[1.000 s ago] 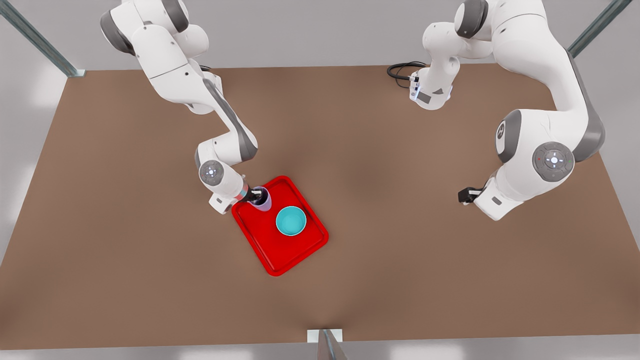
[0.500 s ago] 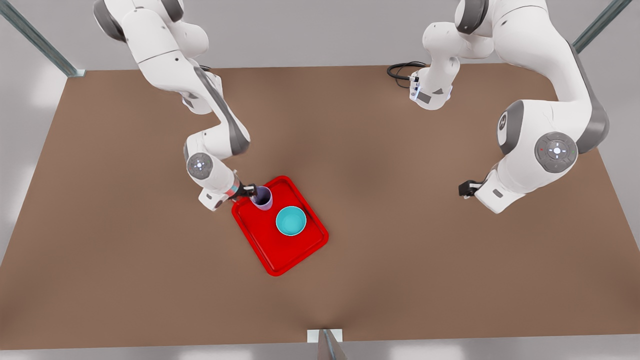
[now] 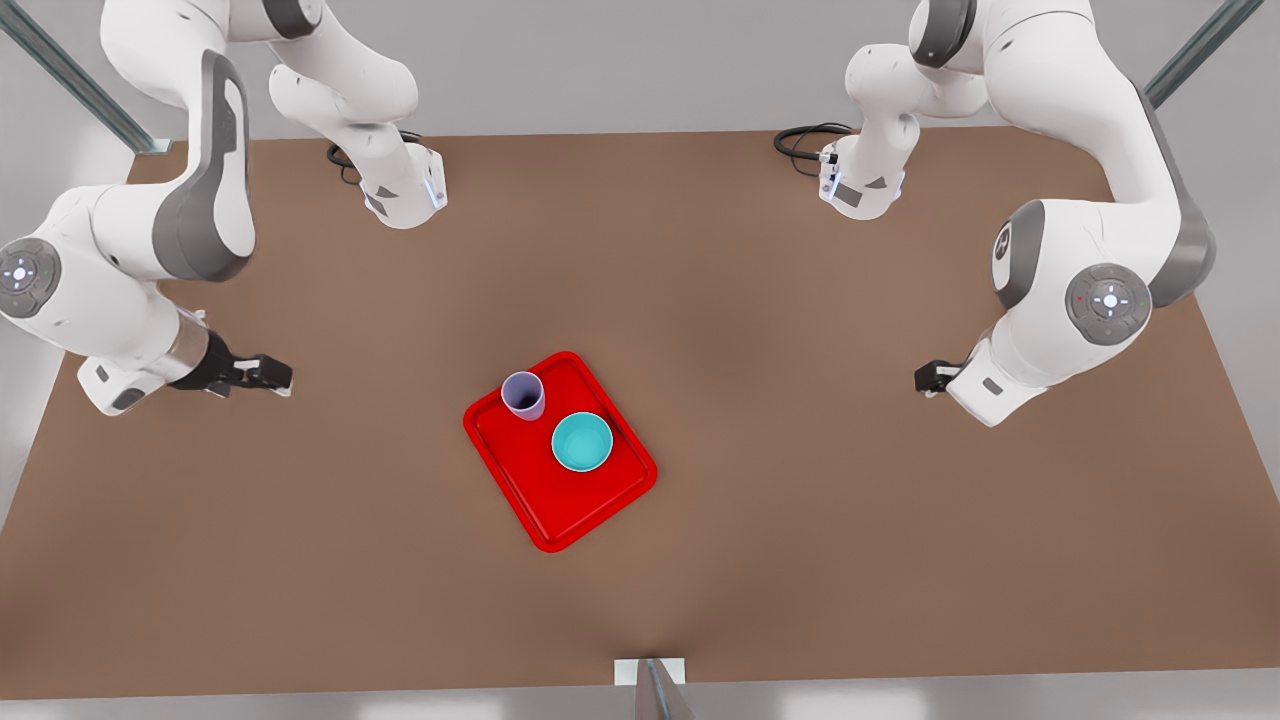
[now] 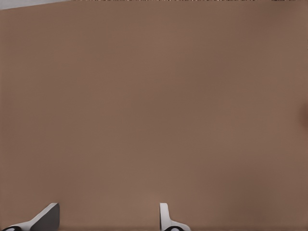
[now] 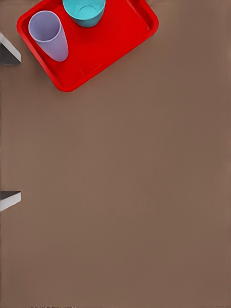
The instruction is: Place the bowl on the tray with the left arm and the cup on the tray with the right arm
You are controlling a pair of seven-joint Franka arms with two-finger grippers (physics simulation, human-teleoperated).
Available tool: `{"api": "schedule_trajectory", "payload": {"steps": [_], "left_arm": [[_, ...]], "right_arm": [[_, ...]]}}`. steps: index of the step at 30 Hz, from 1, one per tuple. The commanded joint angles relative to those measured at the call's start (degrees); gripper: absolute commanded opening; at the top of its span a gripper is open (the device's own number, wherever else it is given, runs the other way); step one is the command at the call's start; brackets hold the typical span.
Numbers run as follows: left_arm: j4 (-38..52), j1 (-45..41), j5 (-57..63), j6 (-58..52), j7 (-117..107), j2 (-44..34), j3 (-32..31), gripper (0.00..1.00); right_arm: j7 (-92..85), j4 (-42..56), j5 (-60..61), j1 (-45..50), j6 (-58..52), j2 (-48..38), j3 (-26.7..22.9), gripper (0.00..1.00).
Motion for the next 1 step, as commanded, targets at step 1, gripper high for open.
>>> {"api": "schedule_trajectory", "payload": {"steps": [1], "left_arm": [[0.0, 0.0, 0.0, 0.0, 0.0, 0.0, 0.0, 1.0]], "right_arm": [[0.0, 1.0, 0.0, 0.4, -0.2, 0.3, 0.0, 1.0]]}}
